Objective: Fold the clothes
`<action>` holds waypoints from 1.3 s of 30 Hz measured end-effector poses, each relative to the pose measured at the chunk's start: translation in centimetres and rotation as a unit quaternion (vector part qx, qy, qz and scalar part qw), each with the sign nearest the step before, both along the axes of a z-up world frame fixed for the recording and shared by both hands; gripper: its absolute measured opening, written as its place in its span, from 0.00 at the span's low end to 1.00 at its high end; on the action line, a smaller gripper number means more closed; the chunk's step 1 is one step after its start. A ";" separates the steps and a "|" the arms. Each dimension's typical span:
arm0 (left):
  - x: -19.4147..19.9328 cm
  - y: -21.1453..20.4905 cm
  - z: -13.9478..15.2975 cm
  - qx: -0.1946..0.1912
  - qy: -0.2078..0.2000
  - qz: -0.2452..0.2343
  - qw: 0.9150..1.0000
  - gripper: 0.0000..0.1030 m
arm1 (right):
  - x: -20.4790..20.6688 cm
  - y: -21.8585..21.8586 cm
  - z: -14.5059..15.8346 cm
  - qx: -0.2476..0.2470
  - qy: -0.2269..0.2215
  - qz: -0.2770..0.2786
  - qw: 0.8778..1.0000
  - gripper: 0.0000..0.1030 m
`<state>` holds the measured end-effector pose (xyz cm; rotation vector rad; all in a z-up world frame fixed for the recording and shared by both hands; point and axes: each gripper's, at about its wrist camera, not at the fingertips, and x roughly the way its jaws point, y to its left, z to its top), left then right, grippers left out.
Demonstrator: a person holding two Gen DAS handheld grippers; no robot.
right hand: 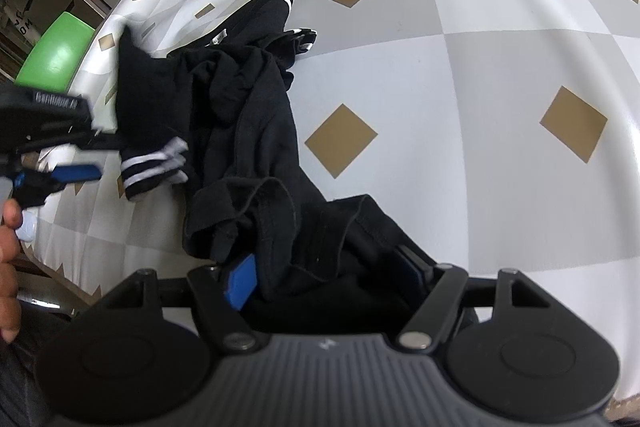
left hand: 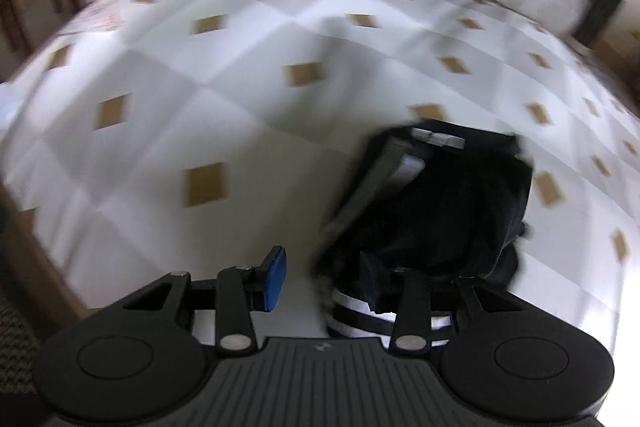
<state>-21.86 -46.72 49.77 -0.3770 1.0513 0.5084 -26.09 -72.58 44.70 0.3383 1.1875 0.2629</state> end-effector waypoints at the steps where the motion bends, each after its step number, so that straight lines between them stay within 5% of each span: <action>1: -0.3 0.8 -0.2 0.001 0.003 0.013 1.000 0.37 | 0.0 0.0 0.0 0.000 0.000 -0.002 1.000 0.67; 7: -1.8 2.8 -0.9 -0.047 -0.002 0.049 0.998 0.38 | 0.0 -0.6 0.9 0.009 -0.007 -0.017 1.000 0.66; 16: -1.1 0.5 0.5 -0.114 -0.046 0.002 0.992 0.56 | 0.0 -0.9 2.3 0.015 -0.037 -0.020 0.999 0.66; 26: 0.5 -2.1 1.6 -0.104 -0.049 -0.058 0.992 0.77 | 0.2 -0.6 1.6 0.011 -0.026 -0.019 0.999 0.66; 39: 2.5 -2.6 -0.8 -0.096 -0.020 -0.086 0.991 0.78 | 0.4 0.2 1.1 0.008 -0.022 -0.010 1.000 0.66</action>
